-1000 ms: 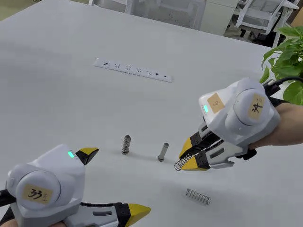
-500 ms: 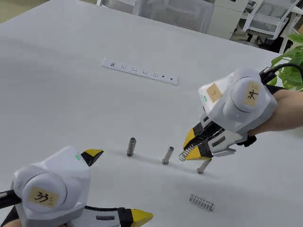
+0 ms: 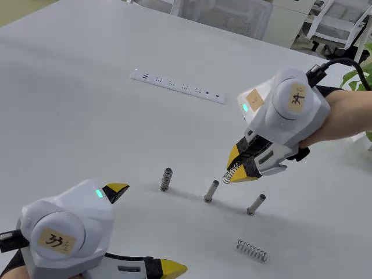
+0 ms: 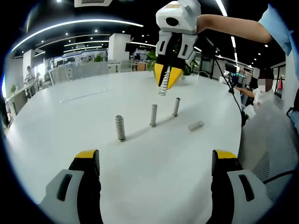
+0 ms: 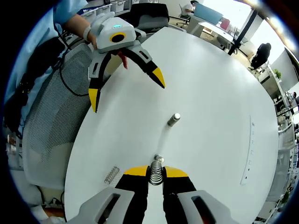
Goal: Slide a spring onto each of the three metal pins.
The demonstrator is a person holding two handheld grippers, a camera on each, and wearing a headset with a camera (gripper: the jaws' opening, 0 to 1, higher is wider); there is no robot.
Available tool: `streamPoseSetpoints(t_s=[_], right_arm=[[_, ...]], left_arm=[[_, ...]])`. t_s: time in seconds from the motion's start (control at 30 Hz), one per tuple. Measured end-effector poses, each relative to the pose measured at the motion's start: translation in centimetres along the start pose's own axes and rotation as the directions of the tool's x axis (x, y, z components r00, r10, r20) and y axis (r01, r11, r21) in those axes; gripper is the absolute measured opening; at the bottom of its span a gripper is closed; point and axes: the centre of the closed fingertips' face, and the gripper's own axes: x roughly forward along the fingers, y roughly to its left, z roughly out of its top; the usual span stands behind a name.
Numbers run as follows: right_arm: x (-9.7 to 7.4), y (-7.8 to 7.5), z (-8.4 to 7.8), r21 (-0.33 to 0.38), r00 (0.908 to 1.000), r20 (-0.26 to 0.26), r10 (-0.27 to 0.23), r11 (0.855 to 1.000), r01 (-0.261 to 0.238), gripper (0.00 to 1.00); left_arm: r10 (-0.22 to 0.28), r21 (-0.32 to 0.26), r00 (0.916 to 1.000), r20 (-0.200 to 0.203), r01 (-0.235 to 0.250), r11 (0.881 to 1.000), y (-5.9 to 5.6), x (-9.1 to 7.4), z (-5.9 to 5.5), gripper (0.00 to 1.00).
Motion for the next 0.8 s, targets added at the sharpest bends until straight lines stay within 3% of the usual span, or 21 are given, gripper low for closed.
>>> streamPoseSetpoints(t_s=[0.8], right_arm=[[2.3,-0.5,-0.1,-0.054,0.9970,-0.067,0.038,0.998,-0.042,0.08]], left_arm=[[0.010,-0.014,0.9998,-0.016,-0.010,1.000,0.7,-0.3,-0.7,0.99]])
